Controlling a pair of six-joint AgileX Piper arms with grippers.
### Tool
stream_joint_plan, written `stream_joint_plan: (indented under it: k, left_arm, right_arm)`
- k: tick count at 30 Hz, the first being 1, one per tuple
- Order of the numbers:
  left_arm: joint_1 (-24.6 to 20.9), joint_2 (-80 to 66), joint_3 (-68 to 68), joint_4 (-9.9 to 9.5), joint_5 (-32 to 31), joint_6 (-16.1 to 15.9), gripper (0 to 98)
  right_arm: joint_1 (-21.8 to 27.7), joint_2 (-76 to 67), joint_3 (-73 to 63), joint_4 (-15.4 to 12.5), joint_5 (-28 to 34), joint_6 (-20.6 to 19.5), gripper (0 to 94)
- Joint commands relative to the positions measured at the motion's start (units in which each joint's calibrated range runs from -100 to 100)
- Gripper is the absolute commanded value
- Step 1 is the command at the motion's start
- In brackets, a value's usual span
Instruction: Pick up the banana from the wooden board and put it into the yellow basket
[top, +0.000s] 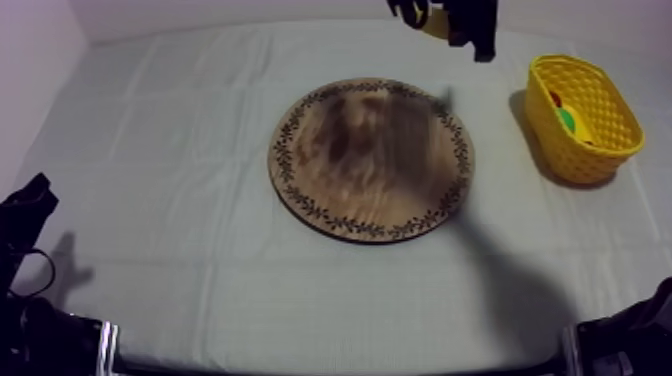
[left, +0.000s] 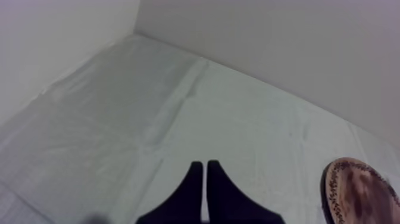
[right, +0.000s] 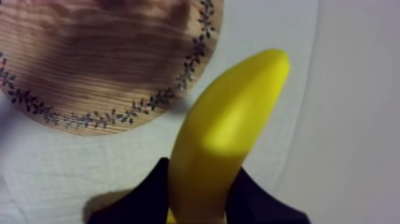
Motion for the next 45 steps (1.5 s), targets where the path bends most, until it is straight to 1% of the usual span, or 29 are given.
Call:
stream_joint_plan:
  k: [1, 5, 15, 26, 30, 38, 45]
  left_arm:
    - [0.01, 0.0, -0.01, 0.0, -0.01, 0.01, 0.1]
    - [0.01, 0.0, -0.01, 0.0, -0.01, 0.01, 0.1]
    - [0.01, 0.0, -0.01, 0.0, -0.01, -0.01, 0.1]
    - [0.01, 0.0, -0.01, 0.0, -0.01, 0.0, 0.1]
    - [0.01, 0.0, -0.01, 0.0, -0.01, -0.01, 0.1]
    - [0.01, 0.0, -0.01, 0.0, -0.01, -0.04, 0.1]
    - [0.01, 0.0, -0.01, 0.0, -0.01, -0.03, 0.1]
  right_arm:
    - [0.73, 0.04, -0.27, -0.18, 0.65, -2.09, 16.3]
    - [2.39, 0.16, -1.34, -0.59, 2.57, -4.29, 15.8]
    - [7.75, 1.3, -5.24, -2.76, 8.71, -8.5, 16.2]
    - [14.78, 3.38, -12.06, -4.67, 14.38, -13.64, 16.4]
    - [17.27, 4.02, -12.94, -5.17, 15.39, -14.81, 17.3]
    - [21.35, 4.03, -10.74, -5.6, 16.22, -16.2, 16.0]
    - [23.94, 2.97, -8.78, -5.42, 16.44, -19.13, 15.2]
